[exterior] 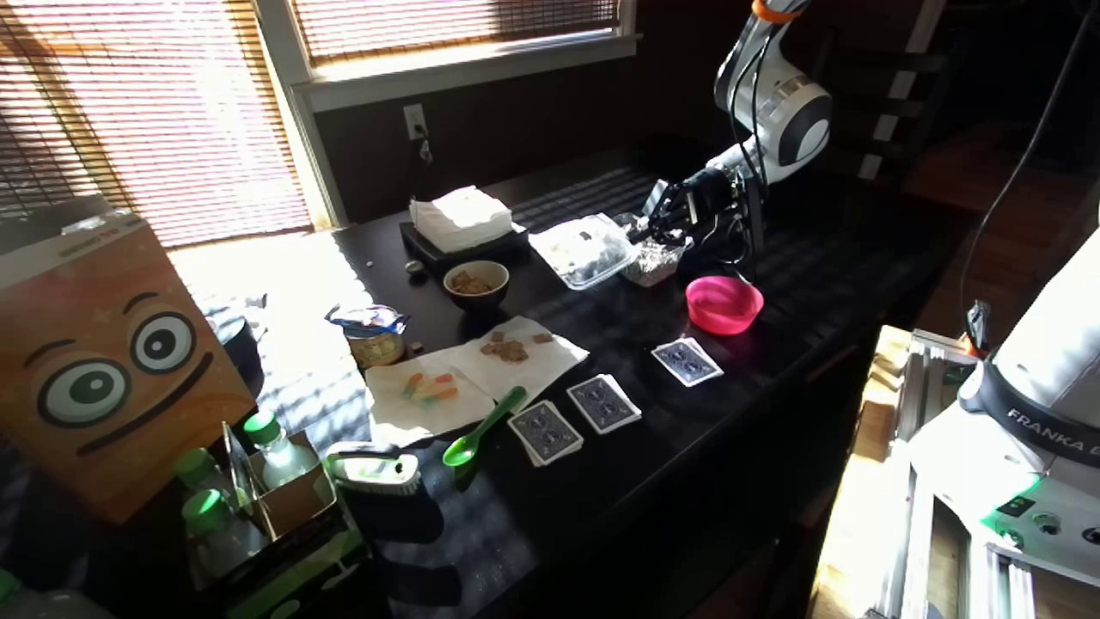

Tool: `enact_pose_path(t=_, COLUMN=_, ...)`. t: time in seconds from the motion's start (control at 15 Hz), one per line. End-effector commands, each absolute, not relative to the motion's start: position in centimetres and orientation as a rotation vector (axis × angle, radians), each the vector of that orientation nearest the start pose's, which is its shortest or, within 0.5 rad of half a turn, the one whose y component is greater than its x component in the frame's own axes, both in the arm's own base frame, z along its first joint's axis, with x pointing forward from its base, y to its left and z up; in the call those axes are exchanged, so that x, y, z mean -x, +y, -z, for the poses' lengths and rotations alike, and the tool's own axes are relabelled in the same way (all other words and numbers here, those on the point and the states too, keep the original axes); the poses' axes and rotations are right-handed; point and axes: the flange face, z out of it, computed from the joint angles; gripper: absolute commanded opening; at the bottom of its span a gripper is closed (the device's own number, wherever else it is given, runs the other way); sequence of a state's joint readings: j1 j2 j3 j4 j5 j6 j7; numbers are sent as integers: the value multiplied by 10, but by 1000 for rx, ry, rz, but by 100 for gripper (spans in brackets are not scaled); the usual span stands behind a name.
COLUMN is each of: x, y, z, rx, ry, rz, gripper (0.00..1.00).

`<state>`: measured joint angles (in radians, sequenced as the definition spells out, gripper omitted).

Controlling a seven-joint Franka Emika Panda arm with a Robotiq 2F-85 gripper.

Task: Put some of the contents in the bowl on the lid and then after pour the contents on the lid in the bowl

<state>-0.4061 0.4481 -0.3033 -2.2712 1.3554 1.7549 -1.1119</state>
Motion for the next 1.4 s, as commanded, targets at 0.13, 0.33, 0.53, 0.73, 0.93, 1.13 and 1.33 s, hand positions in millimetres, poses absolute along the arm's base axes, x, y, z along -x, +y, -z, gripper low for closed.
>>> enact_pose_path(t=0.13, x=-394, y=-275, z=-188, rx=1870, ry=588, rz=449, gripper=0)
enact_pose_path(t=0.33, x=-388, y=-290, z=-197, rx=1867, ry=605, rz=484, gripper=0)
enact_pose_path(t=0.53, x=-382, y=-302, z=-205, rx=1857, ry=629, rz=514, gripper=0)
enact_pose_path(t=0.73, x=-383, y=-303, z=-198, rx=1879, ry=636, rz=492, gripper=1)
enact_pose_path(t=0.93, x=-382, y=-303, z=-199, rx=1878, ry=636, rz=493, gripper=1)
enact_pose_path(t=1.13, x=-381, y=-307, z=-199, rx=1880, ry=646, rz=492, gripper=0)
enact_pose_path(t=1.33, x=-372, y=-320, z=-203, rx=1894, ry=665, rz=510, gripper=0)
